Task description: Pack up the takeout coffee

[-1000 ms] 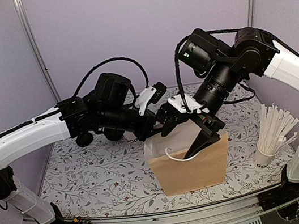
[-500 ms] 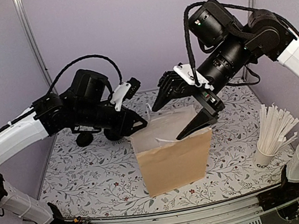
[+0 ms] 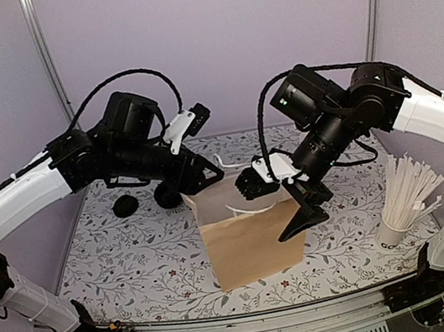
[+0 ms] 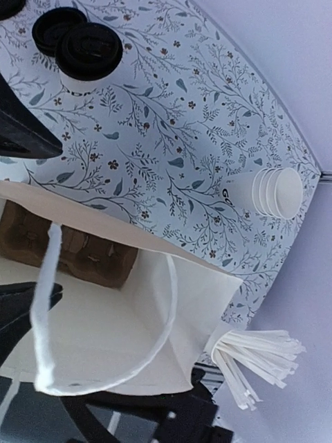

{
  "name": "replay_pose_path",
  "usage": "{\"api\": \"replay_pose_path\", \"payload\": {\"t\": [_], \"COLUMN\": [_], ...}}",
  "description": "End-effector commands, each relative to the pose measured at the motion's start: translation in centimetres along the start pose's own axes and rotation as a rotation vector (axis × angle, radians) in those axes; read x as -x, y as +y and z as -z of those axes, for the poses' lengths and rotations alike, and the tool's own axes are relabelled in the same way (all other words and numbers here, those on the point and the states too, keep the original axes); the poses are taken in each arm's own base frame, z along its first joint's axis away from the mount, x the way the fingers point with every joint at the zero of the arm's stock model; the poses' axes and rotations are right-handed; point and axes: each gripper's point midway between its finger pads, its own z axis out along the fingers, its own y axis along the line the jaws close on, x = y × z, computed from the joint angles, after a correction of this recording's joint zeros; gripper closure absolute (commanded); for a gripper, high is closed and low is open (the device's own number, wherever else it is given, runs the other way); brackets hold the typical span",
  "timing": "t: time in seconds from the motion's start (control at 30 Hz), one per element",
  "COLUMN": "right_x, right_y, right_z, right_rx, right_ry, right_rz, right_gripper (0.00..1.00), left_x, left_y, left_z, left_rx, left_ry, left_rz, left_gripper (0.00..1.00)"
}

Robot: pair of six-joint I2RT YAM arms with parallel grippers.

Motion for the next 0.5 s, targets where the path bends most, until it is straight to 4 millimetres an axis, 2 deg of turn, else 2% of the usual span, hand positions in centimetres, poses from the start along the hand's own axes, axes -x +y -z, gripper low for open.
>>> {"api": "replay_pose_path", "payload": {"t": [0.0, 0.07, 0.13, 0.2, 0.23, 0.27, 0.3, 0.37, 0.47], "right_x": [-1.1, -1.0, -0.5, 0.0, 0.2, 0.5, 0.6, 1.3, 3.5], "right_y": [-0.2, -0.1, -0.3, -0.7, -1.2, -1.7, -2.0, -2.7, -3.9], "right_z": [-0.7, -0.8, -0.6, -0.2, 0.0, 0.2, 0.2, 0.4, 1.9], "right_rx": [-0.028, -0.019, -0.021, -0.049, -0.071, -0.090, -0.097, -0.110, -0.149], "right_ry": [0.019, 0.008, -0.005, -0.018, -0.019, -0.024, -0.023, -0.035, -0.072], "right_rz": [0.014, 0.010, 0.009, 0.012, 0.010, 0.004, 0.000, 0.010, 0.044], "right_gripper": [0.09, 0.21, 0.35, 0.58, 0.73, 0.89, 0.95, 1.00, 1.00], "left_x": [1.0, 1.0, 1.1, 1.4, 1.5, 1.8, 2.1, 2.9, 4.5], "left_y": [-0.6, -0.6, -0.7, -0.7, -0.7, -0.6, -0.6, -0.4, -0.2], "left_z": [-1.8, -2.4, -2.6, -2.6, -2.4, -2.1, -1.7, -0.9, 0.9], "left_rx": [-0.055, -0.062, -0.067, -0.071, -0.068, -0.062, -0.057, -0.041, -0.009], "left_ry": [-0.006, 0.001, 0.000, -0.011, -0.014, -0.023, -0.033, -0.058, -0.093], "left_rz": [-0.062, -0.069, -0.074, -0.076, -0.076, -0.075, -0.076, -0.079, -0.088], "left_gripper": [0.43, 0.54, 0.74, 0.92, 1.00, 1.00, 1.00, 1.00, 1.00]}}
